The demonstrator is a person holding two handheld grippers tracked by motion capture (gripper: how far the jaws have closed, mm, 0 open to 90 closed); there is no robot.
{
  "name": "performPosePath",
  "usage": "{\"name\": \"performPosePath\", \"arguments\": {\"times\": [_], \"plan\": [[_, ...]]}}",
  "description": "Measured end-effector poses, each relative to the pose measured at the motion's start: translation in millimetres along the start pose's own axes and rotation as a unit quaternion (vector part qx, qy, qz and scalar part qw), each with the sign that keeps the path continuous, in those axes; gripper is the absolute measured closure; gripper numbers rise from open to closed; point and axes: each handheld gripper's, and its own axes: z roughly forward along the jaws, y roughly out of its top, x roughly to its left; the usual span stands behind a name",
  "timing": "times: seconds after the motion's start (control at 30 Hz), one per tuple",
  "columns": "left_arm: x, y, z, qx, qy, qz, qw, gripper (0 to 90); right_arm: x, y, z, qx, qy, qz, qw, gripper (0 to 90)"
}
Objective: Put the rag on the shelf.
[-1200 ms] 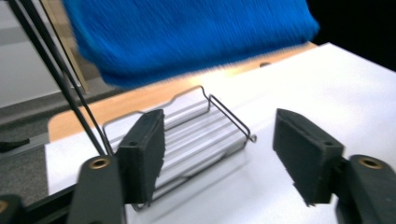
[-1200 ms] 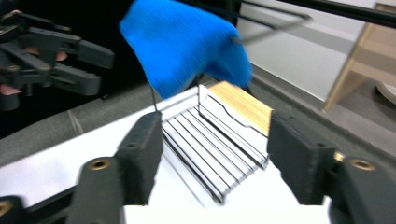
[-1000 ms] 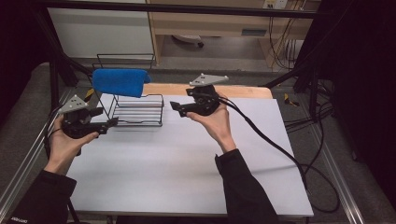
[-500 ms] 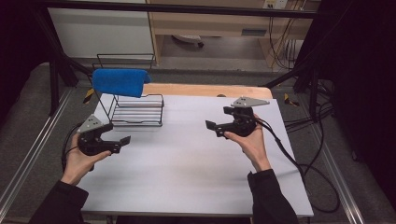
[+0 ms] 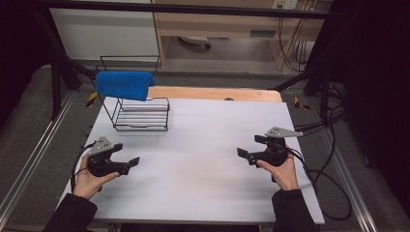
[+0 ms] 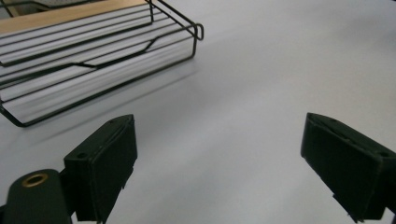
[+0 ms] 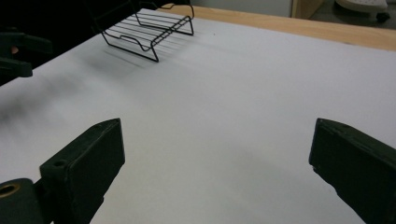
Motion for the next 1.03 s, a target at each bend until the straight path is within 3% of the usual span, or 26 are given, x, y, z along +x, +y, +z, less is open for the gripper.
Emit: {"name": "performPosePath", "arguments": {"times": [0.27,0.6,1.03], "plan": [[-6.9,-14.9,7.7,0.022,-0.012,0.015,0.9996,11.5,-12.1,-34.6,-8.9,0.011,-0.005,0.005,0.9999,1.6],[-8.0,-23.5,9.4,0.022,-0.012,0.014,0.9996,11.5,-20.1,-67.7,-14.9,0.029,-0.006,0.017,0.9994,0.8],[-8.5,-27.6,9.4,0.021,-0.016,0.016,0.9995,11.5,-21.4,-74.0,-17.3,0.037,-0.011,0.016,0.9991,0.8]]}}
